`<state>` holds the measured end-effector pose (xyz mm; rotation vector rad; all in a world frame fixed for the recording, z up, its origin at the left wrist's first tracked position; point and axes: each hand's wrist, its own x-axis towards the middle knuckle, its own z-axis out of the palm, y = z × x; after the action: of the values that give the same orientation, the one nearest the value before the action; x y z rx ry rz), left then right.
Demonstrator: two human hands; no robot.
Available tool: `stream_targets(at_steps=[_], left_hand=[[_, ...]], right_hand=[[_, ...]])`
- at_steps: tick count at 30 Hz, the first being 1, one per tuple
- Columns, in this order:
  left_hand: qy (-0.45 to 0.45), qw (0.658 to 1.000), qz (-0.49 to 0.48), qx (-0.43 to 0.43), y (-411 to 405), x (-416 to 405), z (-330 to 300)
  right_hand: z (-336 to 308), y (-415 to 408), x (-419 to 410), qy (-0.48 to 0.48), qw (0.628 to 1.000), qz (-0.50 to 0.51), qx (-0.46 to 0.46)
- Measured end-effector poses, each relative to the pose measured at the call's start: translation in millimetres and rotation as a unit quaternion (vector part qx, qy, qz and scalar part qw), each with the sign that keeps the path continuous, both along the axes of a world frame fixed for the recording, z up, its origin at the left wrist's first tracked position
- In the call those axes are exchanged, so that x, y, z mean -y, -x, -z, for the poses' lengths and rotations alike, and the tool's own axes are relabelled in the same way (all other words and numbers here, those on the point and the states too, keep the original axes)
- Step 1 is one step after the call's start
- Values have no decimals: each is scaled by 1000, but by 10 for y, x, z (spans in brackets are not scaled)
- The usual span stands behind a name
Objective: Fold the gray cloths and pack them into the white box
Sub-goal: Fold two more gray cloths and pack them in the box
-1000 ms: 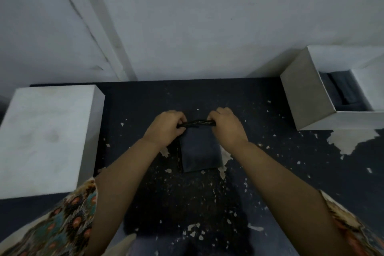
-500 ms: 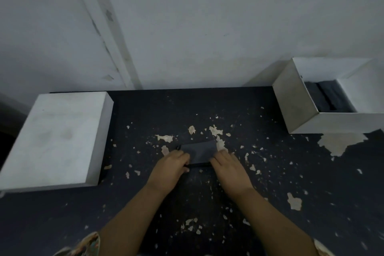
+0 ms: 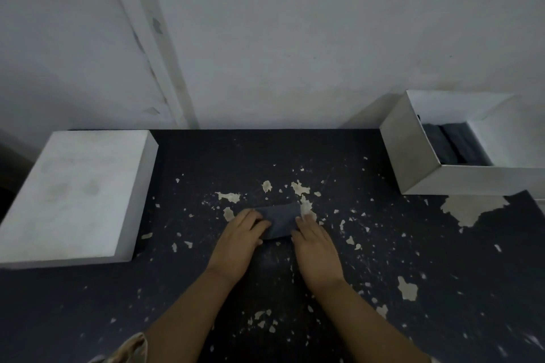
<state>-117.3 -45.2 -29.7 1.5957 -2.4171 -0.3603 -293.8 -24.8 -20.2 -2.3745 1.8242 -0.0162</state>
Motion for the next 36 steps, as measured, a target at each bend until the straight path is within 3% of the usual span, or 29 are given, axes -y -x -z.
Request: stream_targets(at_steps=[2, 5, 10, 16, 22, 24, 26, 29, 33, 36], left_hand=[[-48, 998, 28, 4, -5, 67, 84], [-131, 990, 45, 34, -74, 145, 221], [-215, 976, 15, -28, -118, 154, 326], [-249, 966, -14, -65, -73, 164, 288], [-271, 960, -64, -39, -11, 336, 119], [-316, 945, -76, -24, 38, 461, 51], [-340, 937, -77, 6, 73, 553, 24], [-318, 944, -79, 40, 86, 619, 30], [-276, 958, -72, 22, 54, 572, 2], [-226, 973, -54, -17, 55, 450, -78]], right_hand=[[45, -14, 117, -27, 997, -48, 52], [143, -4, 227, -69, 993, -81, 51], [359, 120, 275, -115, 992, -24, 48], [397, 118, 288, -125, 991, -15, 42], [226, -43, 328, -93, 995, 28, 38], [122, -166, 336, -54, 995, 46, 66], [67, -327, 316, -82, 986, 70, 125], [24, -511, 306, -146, 967, 128, 163], [-36, -580, 324, -148, 951, 188, 197], [-145, -602, 315, -180, 894, 279, 301]])
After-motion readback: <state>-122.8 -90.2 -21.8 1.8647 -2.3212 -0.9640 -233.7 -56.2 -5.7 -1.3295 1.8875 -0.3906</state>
